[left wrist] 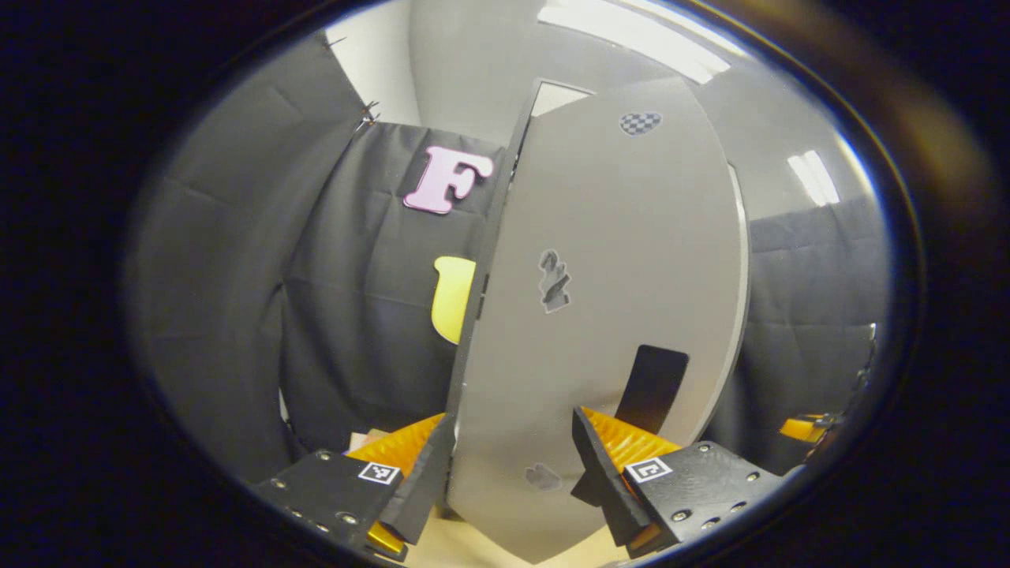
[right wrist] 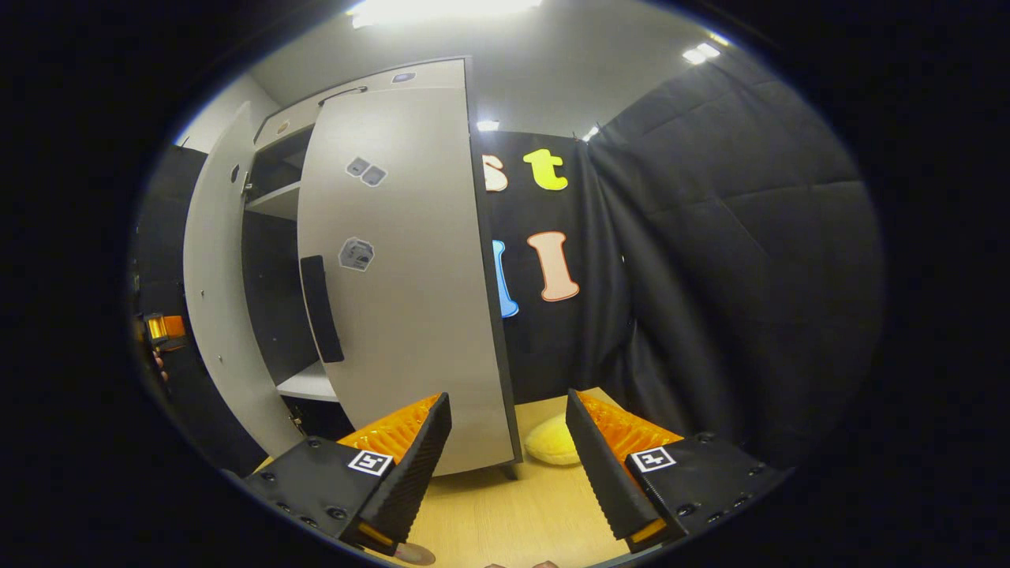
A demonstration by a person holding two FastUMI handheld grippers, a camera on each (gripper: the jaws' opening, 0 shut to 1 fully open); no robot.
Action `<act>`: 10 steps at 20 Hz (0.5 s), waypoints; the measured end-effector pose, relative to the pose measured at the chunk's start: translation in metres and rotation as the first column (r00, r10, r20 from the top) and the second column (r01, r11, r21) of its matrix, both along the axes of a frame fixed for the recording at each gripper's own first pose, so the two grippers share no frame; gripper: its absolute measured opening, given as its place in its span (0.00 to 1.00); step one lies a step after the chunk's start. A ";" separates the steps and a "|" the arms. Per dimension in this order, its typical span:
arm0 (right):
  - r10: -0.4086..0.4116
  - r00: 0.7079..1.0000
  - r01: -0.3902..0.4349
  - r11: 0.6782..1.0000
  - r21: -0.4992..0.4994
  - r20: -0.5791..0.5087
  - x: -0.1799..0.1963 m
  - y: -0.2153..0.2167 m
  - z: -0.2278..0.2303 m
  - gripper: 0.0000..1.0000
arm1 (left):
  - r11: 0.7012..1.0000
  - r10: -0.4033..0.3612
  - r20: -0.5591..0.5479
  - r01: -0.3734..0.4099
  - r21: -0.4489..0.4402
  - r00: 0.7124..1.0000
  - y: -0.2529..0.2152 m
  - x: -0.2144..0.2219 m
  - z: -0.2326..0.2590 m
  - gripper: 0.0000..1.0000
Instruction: Grasp the bottle in the cabinet with the left hand and place it on the coaster, then close the right door with the right hand and the left door with the left hand.
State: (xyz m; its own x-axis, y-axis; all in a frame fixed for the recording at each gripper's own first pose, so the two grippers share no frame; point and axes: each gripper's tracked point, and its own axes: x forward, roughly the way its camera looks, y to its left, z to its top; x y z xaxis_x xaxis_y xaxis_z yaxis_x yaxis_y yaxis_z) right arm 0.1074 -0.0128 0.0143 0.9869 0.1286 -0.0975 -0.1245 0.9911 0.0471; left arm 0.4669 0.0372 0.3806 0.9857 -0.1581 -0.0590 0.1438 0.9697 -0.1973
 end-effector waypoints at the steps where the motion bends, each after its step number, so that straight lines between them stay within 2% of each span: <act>1: -0.001 1.000 0.001 1.000 0.005 -0.002 0.004 -0.006 0.001 0.94 | 1.000 0.005 -0.005 -0.005 -0.006 1.000 -0.009 0.003 -0.001 0.87; 2: -0.002 1.000 0.002 1.000 0.013 -0.003 0.007 -0.011 0.002 0.94 | 1.000 0.028 -0.010 -0.028 0.013 1.000 -0.013 0.004 -0.003 0.81; 3: -0.001 1.000 0.001 1.000 0.022 -0.005 0.009 -0.016 0.002 0.94 | 0.997 0.059 -0.011 -0.059 0.042 0.998 -0.014 0.002 -0.004 0.88; 7: 0.017 1.000 -0.016 0.999 0.036 -0.025 0.022 -0.033 -0.004 0.94 | 0.989 0.108 0.011 -0.108 0.102 0.994 -0.031 -0.020 0.002 0.88; 10: 0.054 0.997 -0.051 0.997 0.054 -0.054 0.032 -0.038 -0.014 0.94 | 0.981 0.157 0.022 -0.159 0.109 0.987 -0.027 -0.049 0.002 0.88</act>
